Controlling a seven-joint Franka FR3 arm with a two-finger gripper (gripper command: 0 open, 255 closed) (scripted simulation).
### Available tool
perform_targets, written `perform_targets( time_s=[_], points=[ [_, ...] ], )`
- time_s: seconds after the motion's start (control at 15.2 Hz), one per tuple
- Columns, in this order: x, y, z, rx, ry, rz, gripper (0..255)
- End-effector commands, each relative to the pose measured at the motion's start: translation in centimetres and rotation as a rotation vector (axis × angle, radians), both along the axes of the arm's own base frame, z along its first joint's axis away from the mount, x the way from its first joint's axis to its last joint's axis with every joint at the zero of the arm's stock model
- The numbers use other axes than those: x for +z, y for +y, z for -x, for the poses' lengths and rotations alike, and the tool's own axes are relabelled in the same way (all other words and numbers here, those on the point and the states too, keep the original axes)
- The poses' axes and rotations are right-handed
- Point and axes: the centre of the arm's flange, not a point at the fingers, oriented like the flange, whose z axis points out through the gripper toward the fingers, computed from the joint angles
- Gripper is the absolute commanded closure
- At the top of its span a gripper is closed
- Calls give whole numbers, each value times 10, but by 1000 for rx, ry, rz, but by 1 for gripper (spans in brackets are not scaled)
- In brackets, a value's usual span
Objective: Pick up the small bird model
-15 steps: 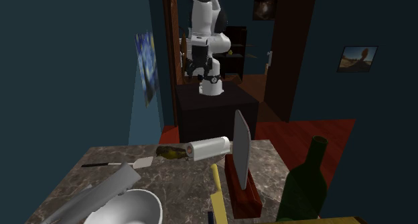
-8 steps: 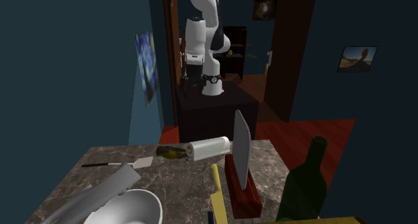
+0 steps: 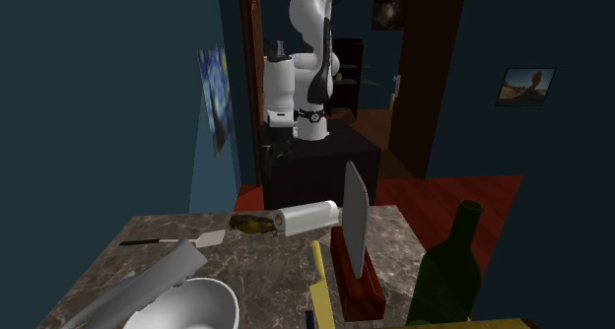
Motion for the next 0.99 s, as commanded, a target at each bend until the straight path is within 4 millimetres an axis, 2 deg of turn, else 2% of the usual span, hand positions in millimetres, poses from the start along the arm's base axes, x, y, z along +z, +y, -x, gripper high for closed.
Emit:
perform_targets(
  time_s=[0.0,0.59,0.92],
  points=[
    [-22,-6,-16,42,-10,-3,0],
    [-105,-29,-87,216,-50,-6,0],
    [-131,-29,-87,216,-50,-6,0]
  ],
)
